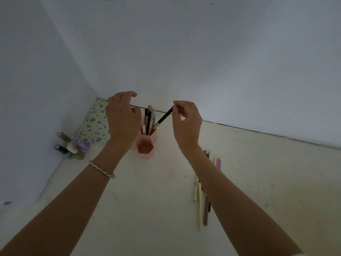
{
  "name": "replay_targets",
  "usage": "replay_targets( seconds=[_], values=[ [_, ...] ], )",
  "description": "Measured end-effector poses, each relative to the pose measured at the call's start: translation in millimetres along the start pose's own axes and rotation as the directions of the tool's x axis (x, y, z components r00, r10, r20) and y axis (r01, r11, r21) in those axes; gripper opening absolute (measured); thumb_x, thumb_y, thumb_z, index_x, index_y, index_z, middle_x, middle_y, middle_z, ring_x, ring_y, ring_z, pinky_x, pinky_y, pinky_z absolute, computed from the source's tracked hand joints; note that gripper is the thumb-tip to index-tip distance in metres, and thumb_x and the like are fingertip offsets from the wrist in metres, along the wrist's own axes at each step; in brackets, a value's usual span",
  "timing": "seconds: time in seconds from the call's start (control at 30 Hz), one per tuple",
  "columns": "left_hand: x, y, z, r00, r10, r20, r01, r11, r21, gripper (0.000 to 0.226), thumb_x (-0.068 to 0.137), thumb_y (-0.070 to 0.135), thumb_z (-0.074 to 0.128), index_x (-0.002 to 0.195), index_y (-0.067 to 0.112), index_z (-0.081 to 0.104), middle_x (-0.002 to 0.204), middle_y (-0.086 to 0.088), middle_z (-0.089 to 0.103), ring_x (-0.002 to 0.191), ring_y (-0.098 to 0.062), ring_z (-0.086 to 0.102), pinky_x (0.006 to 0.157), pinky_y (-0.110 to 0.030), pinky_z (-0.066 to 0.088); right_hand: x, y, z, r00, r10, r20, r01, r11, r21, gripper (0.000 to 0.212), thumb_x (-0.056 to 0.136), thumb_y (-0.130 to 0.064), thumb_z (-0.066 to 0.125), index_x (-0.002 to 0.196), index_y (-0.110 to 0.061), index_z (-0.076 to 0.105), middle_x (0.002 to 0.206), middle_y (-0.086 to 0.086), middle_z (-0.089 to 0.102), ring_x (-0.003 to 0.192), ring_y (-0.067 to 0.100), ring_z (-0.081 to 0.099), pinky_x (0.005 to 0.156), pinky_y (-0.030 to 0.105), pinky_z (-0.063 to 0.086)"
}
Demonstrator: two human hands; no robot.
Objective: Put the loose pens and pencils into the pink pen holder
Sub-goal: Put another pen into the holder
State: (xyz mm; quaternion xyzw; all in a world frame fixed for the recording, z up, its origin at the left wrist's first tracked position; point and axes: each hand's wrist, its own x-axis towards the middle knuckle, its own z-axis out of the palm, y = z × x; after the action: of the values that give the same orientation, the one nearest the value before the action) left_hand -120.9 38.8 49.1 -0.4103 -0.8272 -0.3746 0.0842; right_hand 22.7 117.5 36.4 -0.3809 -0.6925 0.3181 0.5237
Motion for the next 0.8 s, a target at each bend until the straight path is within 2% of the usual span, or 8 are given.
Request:
replay_targets(
  seconds=[0.07,0.13,0.23,0.3,0.37,0.5,0.6,0.8],
  values=[
    [-2,4,-7,1.000,0.011,-0.008,-0.011,0.999,-0.048,0.045,0.076,-0.002,0.054,0.118,0.013,0.062,0.119,-0.003,0.062,0.113,-0.023,0.050,0.097,-0.033,0.038,-10,3,11,0.996,-0.040,0.075,0.043,0.999,-0.032,0.014,0.090,0.002,0.061,0.100,-0.001,0.071,0.098,0.009,0.066,0.083,0.005,0.061,0.080,0.016,0.053],
    [-6,9,-12,0.999,0.010,-0.034,-0.013,0.996,-0.083,0.043,0.076,-0.004,0.054,0.116,0.011,0.062,0.116,-0.003,0.063,0.110,-0.022,0.052,0.095,-0.029,0.038,-18,8,19,0.968,-0.030,0.251,0.056,0.994,-0.097,0.016,0.091,0.000,0.060,0.102,-0.002,0.072,0.100,0.009,0.067,0.087,0.013,0.064,0.083,0.023,0.054],
    [-23,23,-12,0.997,0.005,-0.075,-0.017,0.986,-0.165,0.030,0.076,-0.004,0.054,0.101,0.011,0.060,0.099,-0.001,0.059,0.092,-0.021,0.054,0.081,-0.032,0.046,-26,15,19,0.892,0.029,0.451,0.074,0.975,-0.208,0.027,0.091,-0.001,0.058,0.115,-0.005,0.070,0.111,0.008,0.066,0.100,0.022,0.063,0.091,0.030,0.050],
    [-43,36,-2,1.000,-0.009,0.000,0.008,0.976,-0.217,0.022,0.079,-0.003,0.056,0.092,0.014,0.055,0.090,0.002,0.055,0.082,-0.018,0.053,0.070,-0.031,0.047,-24,18,7,0.935,0.048,0.351,0.017,0.983,-0.180,0.036,0.088,0.004,0.054,0.122,-0.006,0.065,0.111,0.007,0.066,0.092,0.017,0.062,0.086,0.022,0.050],
    [-71,47,17,0.969,-0.027,0.244,0.080,0.975,-0.209,0.022,0.081,0.000,0.058,0.094,0.017,0.054,0.090,0.002,0.057,0.080,-0.017,0.058,0.068,-0.029,0.049,-16,22,-11,0.971,0.136,0.194,-0.104,0.981,-0.166,0.042,0.085,0.005,0.050,0.122,-0.010,0.063,0.103,0.002,0.065,0.079,0.009,0.058,0.074,0.010,0.045],
    [-132,71,68,0.714,-0.095,0.694,0.128,0.992,0.004,0.024,0.088,0.019,0.055,0.112,0.018,0.052,0.103,0.000,0.060,0.095,-0.019,0.061,0.079,-0.029,0.048,-4,36,-53,0.956,0.277,0.091,-0.259,0.950,-0.172,0.037,0.084,0.003,0.046,0.110,-0.016,0.065,0.093,-0.005,0.066,0.067,0.006,0.055,0.064,0.017,0.044],
    [-161,86,95,0.605,-0.148,0.782,0.111,0.989,0.101,0.031,0.088,0.021,0.055,0.117,0.015,0.047,0.109,-0.003,0.059,0.098,-0.022,0.060,0.083,-0.033,0.051,-4,49,-84,0.956,0.286,0.058,-0.270,0.941,-0.203,0.028,0.088,0.001,0.048,0.100,-0.014,0.069,0.088,-0.004,0.069,0.065,0.007,0.056,0.065,0.020,0.046],
    [-179,87,117,0.583,-0.156,0.797,0.101,0.988,0.120,0.043,0.090,0.011,0.056,0.130,0.008,0.039,0.111,-0.011,0.060,0.095,-0.028,0.064,0.079,-0.037,0.055,-18,67,-121,0.937,0.347,0.053,-0.321,0.909,-0.266,0.027,0.089,-0.001,0.049,0.092,-0.020,0.069,0.084,-0.007,0.068,0.061,0.001,0.056,0.063,0.017,0.047]
  ],
)
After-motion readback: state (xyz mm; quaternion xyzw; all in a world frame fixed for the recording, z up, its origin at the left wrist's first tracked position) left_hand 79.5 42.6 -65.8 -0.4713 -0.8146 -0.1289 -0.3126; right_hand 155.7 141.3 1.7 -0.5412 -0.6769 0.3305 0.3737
